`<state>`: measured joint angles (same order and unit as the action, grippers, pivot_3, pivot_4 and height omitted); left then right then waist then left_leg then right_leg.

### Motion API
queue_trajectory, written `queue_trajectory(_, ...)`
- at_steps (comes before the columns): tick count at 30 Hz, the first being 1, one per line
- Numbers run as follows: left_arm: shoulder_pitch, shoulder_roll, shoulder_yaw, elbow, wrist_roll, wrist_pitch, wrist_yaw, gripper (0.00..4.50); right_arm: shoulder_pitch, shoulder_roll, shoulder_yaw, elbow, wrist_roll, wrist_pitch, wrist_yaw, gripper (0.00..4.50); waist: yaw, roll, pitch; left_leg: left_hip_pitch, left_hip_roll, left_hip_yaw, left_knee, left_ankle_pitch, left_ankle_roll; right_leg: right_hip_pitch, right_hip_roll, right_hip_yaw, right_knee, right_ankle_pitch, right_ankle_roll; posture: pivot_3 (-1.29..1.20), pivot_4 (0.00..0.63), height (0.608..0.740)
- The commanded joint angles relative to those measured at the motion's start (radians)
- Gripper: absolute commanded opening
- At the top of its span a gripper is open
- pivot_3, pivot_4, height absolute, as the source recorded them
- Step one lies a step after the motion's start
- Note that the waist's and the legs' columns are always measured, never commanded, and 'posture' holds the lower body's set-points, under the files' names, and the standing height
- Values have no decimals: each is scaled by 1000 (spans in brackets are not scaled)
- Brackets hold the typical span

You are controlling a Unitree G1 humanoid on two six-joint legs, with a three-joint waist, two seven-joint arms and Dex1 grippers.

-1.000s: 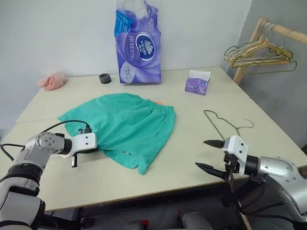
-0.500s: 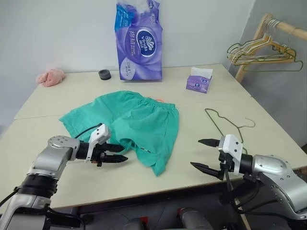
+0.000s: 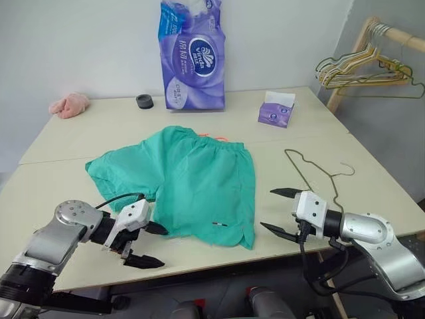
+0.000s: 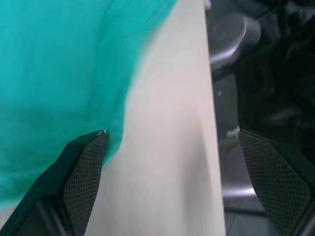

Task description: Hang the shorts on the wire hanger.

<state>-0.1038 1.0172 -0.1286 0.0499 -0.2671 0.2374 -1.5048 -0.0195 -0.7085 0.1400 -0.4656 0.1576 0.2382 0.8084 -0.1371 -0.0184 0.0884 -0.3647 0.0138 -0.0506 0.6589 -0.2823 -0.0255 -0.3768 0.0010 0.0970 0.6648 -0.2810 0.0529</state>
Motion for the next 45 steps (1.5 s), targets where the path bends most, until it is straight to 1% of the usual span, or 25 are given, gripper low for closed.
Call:
queue_trajectory(1,-37,-42,72,74,-22,-4,79,4476,-19,12,-8,-17,5,-32,3,4500,2,0,1,-1,0,0,0,0,0,-1,0,0,0,0,0,-94,54,740)
queue_trajectory(2,-60,-75,105,96,-55,29,118,4476,-21,15,-8,-17,4,-34,3,4500,6,0,2,-1,0,0,0,0,0,0,0,0,0,0,0,-94,54,740)
queue_trajectory(5,-60,-91,143,117,-78,37,124,4476,-23,23,-4,-17,7,-32,7,4500,19,-3,3,-1,0,-1,1,0,0,0,0,-1,1,0,1,-86,55,740)
queue_trajectory(7,-68,-118,191,103,-143,112,153,4476,-23,18,2,-18,8,-28,19,4500,21,-3,4,-1,0,0,1,0,0,-1,0,0,1,0,1,-86,55,740)
queue_trajectory(9,-79,-124,249,52,-259,264,157,4476,-20,12,3,-20,8,-25,30,4500,25,-4,4,-1,0,-1,1,0,0,-1,0,1,1,0,1,-81,55,740)
queue_trajectory(11,-72,-118,272,-21,-332,360,154,4476,-19,3,4,-15,-3,-32,39,4500,26,-5,5,-1,0,-1,1,0,0,-1,0,0,1,0,1,-81,55,740)
queue_trajectory(16,-88,-113,248,-270,-463,531,186,4476,-4,-39,8,-9,-31,-57,72,4500,30,-5,6,-1,0,-1,1,-1,-1,0,-1,0,1,0,1,-88,54,740)
queue_trajectory(17,-91,-105,214,-309,-443,533,192,4476,2,-48,8,-13,-32,-57,78,4500,31,-5,6,-1,0,-1,1,-1,-1,0,-1,0,1,0,1,-93,54,740)
queue_trajectory(20,-116,-104,67,-388,-326,494,221,4476,39,-99,4,-32,-44,-58,112,4500,31,-4,7,0,-1,0,2,-1,-1,2,-1,0,0,0,2,-106,56,740)
queue_trajectory(22,-140,-148,-41,-410,-254,478,268,4476,80,-139,-14,-40,-56,-71,125,4500,32,-3,7,1,-1,1,2,-1,-1,2,-1,0,0,0,2,-126,59,740)
queue_trajectory(24,-169,-223,-128,-401,-205,489,335,4476,111,-158,-40,-44,-60,-78,116,4500,33,-3,8,1,-2,0,2,-1,-1,3,-1,0,-1,0,2,-136,60,740)
queue_trajectory(27,-190,-279,-194,-392,-164,497,375,4476,131,-162,-58,-52,-59,-77,105,4500,25,-5,9,0,-2,1,3,-1,-1,3,0,1,0,1,3,-144,62,740)
queue_trajectory(31,-238,-399,-246,-330,-109,519,493,4476,161,-167,-76,-67,-64,-77,103,4500,22,-5,9,1,-1,1,4,-1,-1,4,1,2,0,1,4,-168,68,740)
queue_trajectory(33,-258,-434,-285,-284,-46,484,532,4476,173,-162,-85,-77,-59,-68,95,4500,22,-5,9,1,-1,1,4,-1,-1,4,1,2,0,2,4,-167,69,740)
queue_trajectory(34,-264,-446,-297,-265,-19,468,549,4476,177,-161,-87,-80,-59,-67,94,4500,22,-5,9,1,-2,1,4,-1,-1,4,1,2,0,2,4,-168,70,740)
queue_trajectory(39,-267,-465,-359,-218,46,408,536,4476,180,-158,-90,-89,-62,-60,93,4500,19,-5,9,1,-1,1,4,-1,-1,4,1,2,-1,2,4,-169,74,740)
queue_trajectory(44,-264,-528,-363,-178,57,425,565,4476,167,-150,-81,-91,-64,-57,91,4500,26,-5,9,2,-2,1,5,-1,-1,5,0,2,-1,2,5,-169,76,740)
queue_trajectory(45,-261,-535,-369,-173,61,428,566,4300,165,-147,-79,-92,-63,-58,91,4500,26,-5,9,2,-2,1,5,-1,-1,5,0,2,-1,2,5,-169,76,740)
